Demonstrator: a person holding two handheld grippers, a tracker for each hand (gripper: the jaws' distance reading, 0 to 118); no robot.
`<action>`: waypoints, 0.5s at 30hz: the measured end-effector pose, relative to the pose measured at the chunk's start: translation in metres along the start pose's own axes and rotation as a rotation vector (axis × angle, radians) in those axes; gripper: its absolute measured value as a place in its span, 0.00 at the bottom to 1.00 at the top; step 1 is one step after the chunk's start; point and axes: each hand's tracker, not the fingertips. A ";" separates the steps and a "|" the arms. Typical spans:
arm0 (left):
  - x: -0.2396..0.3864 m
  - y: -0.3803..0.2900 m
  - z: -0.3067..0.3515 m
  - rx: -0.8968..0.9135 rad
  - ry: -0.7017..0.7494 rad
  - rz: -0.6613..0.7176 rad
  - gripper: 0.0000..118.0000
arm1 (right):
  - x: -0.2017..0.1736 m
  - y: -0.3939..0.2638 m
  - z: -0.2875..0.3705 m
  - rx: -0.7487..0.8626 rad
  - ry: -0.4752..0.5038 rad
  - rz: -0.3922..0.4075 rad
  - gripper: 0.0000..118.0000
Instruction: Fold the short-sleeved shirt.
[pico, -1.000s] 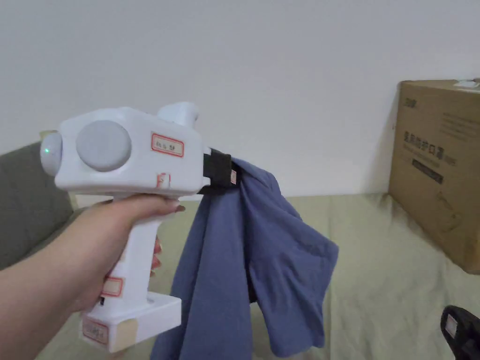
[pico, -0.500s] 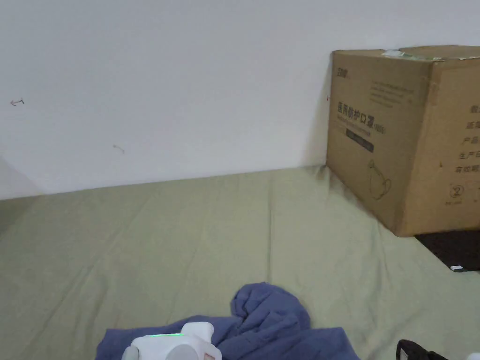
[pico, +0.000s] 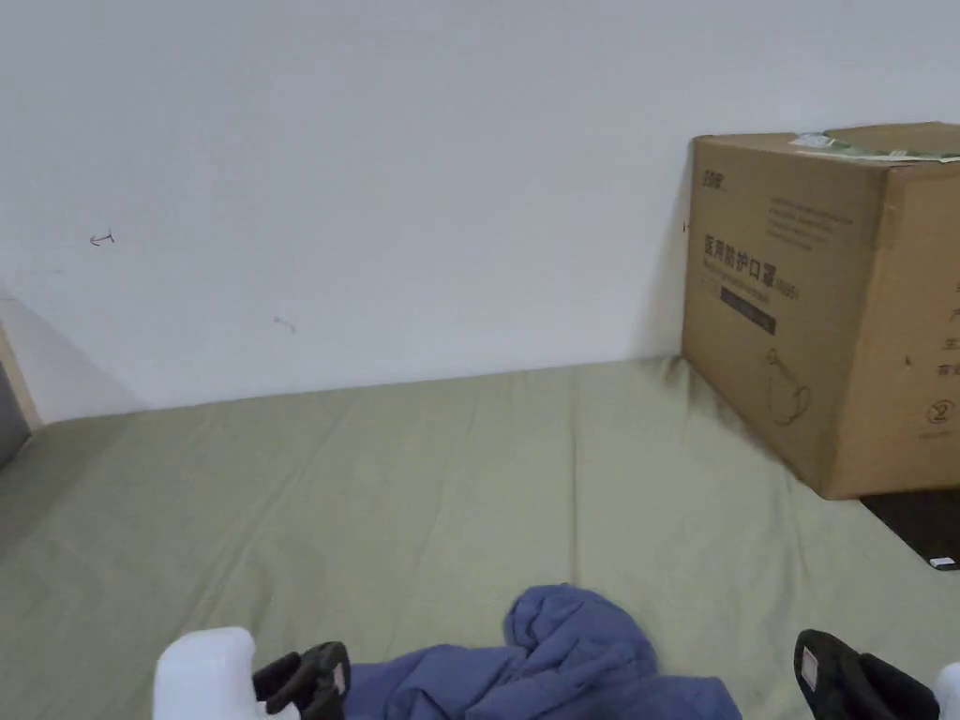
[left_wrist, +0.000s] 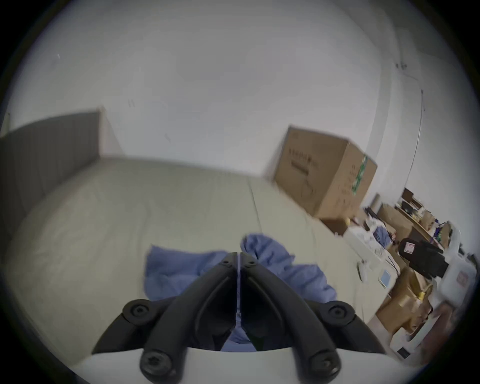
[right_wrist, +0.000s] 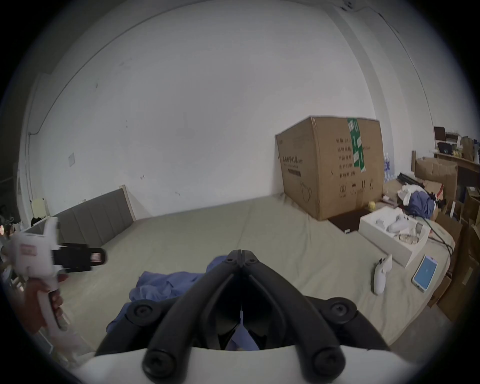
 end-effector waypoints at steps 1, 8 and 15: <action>0.001 -0.004 0.020 0.082 0.033 -0.019 0.00 | -0.003 0.001 0.005 0.029 -0.002 0.012 0.00; 0.013 -0.035 0.085 0.338 0.227 -0.136 0.00 | -0.018 -0.013 0.031 0.175 -0.063 0.102 0.00; 0.014 -0.043 0.091 0.288 0.229 -0.161 0.00 | -0.020 -0.016 0.039 0.172 -0.034 0.102 0.00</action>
